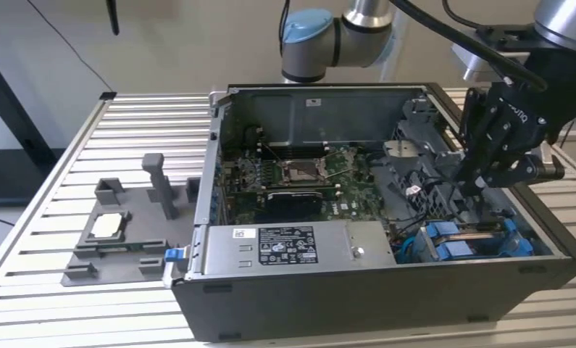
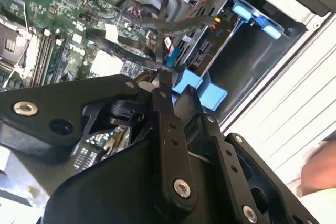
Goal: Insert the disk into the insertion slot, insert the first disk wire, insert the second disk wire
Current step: 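Insert the second disk wire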
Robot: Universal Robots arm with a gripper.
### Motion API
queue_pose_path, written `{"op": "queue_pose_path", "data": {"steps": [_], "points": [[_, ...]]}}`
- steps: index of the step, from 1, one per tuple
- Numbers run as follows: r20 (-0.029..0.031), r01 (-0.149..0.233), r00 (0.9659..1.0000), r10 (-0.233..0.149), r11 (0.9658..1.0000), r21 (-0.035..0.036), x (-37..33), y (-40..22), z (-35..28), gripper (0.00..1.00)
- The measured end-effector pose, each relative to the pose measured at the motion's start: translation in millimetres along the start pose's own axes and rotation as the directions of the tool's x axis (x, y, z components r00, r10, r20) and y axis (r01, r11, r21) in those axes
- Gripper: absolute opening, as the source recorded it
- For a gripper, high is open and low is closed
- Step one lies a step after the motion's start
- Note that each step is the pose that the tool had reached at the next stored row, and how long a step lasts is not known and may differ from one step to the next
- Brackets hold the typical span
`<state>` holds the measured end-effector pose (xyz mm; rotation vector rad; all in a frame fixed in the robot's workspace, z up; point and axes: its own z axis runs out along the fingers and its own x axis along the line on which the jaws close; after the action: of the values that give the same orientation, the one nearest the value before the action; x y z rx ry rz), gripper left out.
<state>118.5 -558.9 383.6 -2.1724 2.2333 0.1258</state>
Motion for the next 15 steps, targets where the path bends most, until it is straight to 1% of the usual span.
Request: {"op": "queue_pose_path", "data": {"steps": [3, 6, 7, 8, 9, 11, 13, 15], "points": [[-0.0021, 0.033, 0.9995, -0.033, 0.9995, -0.0024, 0.1, 0.7, 2.0, 0.30], [-0.0028, 0.054, 0.9985, -0.054, 0.9985, -0.0037, 0.5, 1.9, 6.3, 0.28], [-0.0029, 0.059, 0.9982, -0.059, 0.9982, -0.0040, 0.6, 1.9, 7.8, 0.22], [-0.0032, 0.061, 0.9981, -0.061, 0.9981, -0.0042, 1.3, 2.0, 8.4, 0.22], [-0.0032, 0.061, 0.9981, -0.061, 0.9981, -0.0042, 3.1, 2.0, 8.4, 0.16], [-0.0019, 0.061, 0.9981, -0.061, 0.9981, -0.0047, 8.9, 1.9, 8.3, 0.16], [-0.0020, 0.061, 0.9981, -0.061, 0.9981, -0.0065, 13.2, 1.2, 8.3, 0.16], [-0.0016, 0.061, 0.9982, -0.061, 0.9981, -0.0132, 16.4, -0.4, 9.4, 0.16]]}}
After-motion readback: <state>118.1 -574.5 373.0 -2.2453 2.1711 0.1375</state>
